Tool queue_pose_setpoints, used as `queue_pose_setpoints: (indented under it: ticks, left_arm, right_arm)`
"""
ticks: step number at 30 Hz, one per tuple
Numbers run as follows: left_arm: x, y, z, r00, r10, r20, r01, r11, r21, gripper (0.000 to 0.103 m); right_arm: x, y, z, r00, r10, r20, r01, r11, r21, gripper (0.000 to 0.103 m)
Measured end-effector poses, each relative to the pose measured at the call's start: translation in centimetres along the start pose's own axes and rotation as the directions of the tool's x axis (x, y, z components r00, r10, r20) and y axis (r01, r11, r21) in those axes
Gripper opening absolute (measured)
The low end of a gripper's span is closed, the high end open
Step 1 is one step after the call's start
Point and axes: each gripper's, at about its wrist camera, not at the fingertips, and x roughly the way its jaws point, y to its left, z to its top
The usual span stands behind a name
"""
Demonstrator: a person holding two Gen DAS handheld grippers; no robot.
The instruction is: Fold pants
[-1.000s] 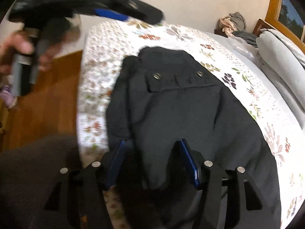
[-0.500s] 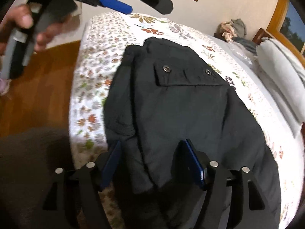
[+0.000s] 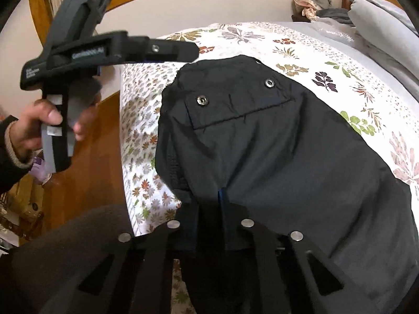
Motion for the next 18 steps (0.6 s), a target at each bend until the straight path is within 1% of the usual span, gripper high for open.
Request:
queue_pose_setpoints:
  ticks: [6, 8, 10, 12, 13, 14, 16, 17, 18]
  left_arm:
    - [-0.2, -0.1, 0.1, 1.000, 0.008, 0.002, -0.008, 1.000, 0.002, 0.101]
    - [-0.5, -0.2, 0.3, 1.000, 0.006, 0.011, -0.006, 1.000, 0.000, 0.101]
    - [-0.6, -0.7, 0.4, 1.000, 0.000, 0.021, 0.000, 1.000, 0.004, 0.101]
    - [0.0, -1.6, 0.6, 1.000, -0.011, 0.016, 0.011, 1.000, 0.020, 0.101]
    - [0.3, -2.0, 0.6, 1.000, -0.013, 0.013, 0.012, 0.999, 0.029, 0.101]
    - [1.0, -2.7, 0.7, 1.000, -0.008, 0.003, 0.008, 0.999, 0.043, 0.101]
    - [1.9, -3.8, 1.0, 1.000, -0.016, -0.015, 0.017, 0.998, 0.055, 0.101]
    - [2.3, -4.2, 1.0, 1.000, -0.021, -0.019, 0.022, 0.998, 0.059, 0.101]
    - [2.6, -4.8, 1.1, 0.999, -0.023, -0.024, 0.025, 0.997, 0.067, 0.101]
  right_arm:
    - [-2.1, 0.2, 0.3, 0.999, 0.017, 0.052, -0.017, 1.000, -0.005, 0.008]
    - [-2.9, 0.5, 0.5, 0.997, 0.038, 0.070, -0.037, 0.999, -0.016, 0.006]
    - [-3.0, 0.9, 0.3, 0.996, 0.066, 0.066, -0.064, 0.998, -0.022, 0.005]
    - [-1.8, 1.5, -0.3, 0.997, 0.067, 0.030, -0.066, 0.997, -0.043, 0.006]
    - [-0.8, 1.5, -0.8, 0.998, 0.068, 0.002, -0.068, 0.997, -0.035, 0.006]
    - [0.1, 1.1, -1.2, 0.996, 0.087, -0.015, -0.087, 0.996, -0.003, 0.007]
    - [0.0, 0.0, -1.6, 0.992, 0.127, 0.017, -0.127, 0.990, 0.063, 0.006]
    - [-0.4, -0.3, -1.7, 0.989, 0.140, 0.038, -0.143, 0.986, 0.087, 0.008]
    - [-1.2, -0.7, -1.8, 0.986, 0.155, 0.060, -0.161, 0.981, 0.110, 0.015]
